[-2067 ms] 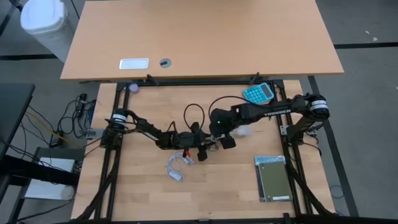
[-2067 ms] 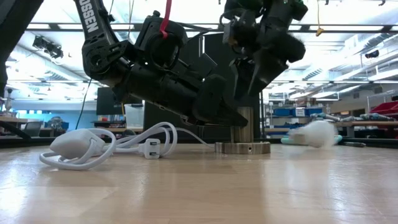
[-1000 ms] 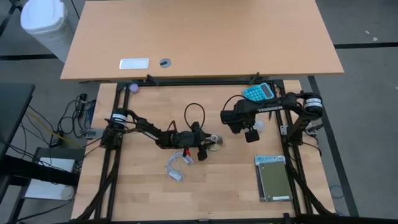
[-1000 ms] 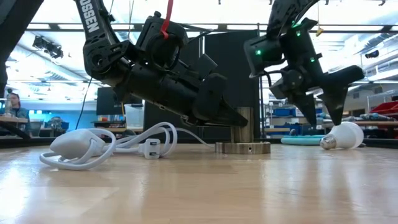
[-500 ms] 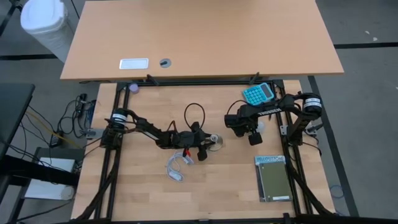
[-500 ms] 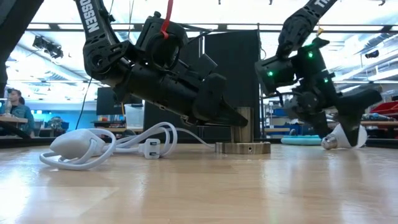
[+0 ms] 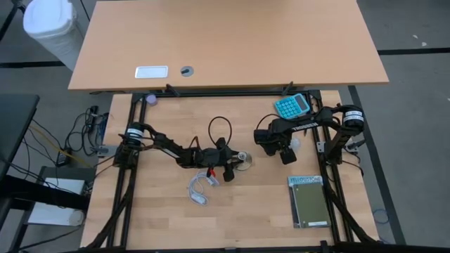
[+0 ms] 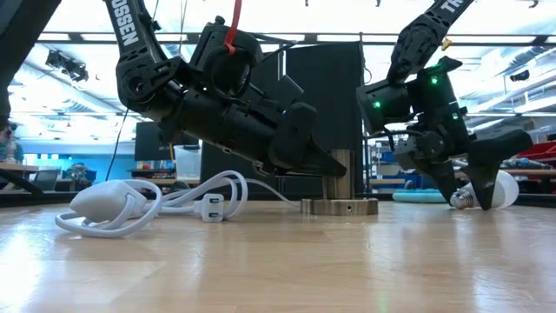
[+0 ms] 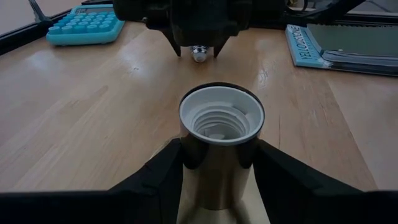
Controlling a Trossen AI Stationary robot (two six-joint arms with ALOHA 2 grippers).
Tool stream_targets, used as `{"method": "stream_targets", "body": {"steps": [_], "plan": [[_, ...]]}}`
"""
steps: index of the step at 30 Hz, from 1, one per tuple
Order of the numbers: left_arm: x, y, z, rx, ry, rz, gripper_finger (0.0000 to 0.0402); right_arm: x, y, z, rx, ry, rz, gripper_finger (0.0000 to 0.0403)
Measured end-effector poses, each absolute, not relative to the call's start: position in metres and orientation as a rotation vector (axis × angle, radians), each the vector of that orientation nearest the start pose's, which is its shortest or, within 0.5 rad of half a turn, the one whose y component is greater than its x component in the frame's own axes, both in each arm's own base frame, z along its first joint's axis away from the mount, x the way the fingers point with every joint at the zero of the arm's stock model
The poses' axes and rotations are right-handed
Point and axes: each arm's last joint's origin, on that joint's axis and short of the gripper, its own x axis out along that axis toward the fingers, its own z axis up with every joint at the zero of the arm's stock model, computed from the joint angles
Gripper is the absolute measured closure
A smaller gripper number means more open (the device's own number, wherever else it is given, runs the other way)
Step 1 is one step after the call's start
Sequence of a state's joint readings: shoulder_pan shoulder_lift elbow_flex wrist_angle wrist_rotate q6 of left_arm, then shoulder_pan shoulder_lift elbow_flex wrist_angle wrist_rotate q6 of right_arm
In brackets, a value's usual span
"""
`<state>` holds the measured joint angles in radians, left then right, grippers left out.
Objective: Screw lightbulb
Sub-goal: Insert the lightbulb into the socket
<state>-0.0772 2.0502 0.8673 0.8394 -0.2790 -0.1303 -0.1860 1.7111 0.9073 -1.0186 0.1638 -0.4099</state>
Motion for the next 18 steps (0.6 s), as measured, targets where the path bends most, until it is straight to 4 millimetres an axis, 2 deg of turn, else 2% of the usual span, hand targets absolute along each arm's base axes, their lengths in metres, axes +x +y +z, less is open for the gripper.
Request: {"method": "stream_targets", "body": {"steps": [6, 10, 13, 18], "plan": [[0.379, -0.021, 0.101, -0.068, 0.325, 0.221, 0.0223, 0.242, -0.050, 0.138, -0.267, 1.845, 0.122, 0.0235], [0.379, -0.021, 0.101, -0.068, 0.325, 0.221, 0.0223, 0.252, -0.052, 0.148, -0.261, 1.798, 0.086, 0.0264], [0.379, -0.021, 0.101, -0.068, 0.324, 0.222, 0.0223, 0.262, -0.054, 0.166, -0.243, 1.718, 0.055, 0.0265], [0.379, -0.021, 0.102, -0.046, 0.326, 0.218, 0.0223, 0.270, -0.055, 0.208, -0.175, 1.551, 0.018, 0.0248]]}}
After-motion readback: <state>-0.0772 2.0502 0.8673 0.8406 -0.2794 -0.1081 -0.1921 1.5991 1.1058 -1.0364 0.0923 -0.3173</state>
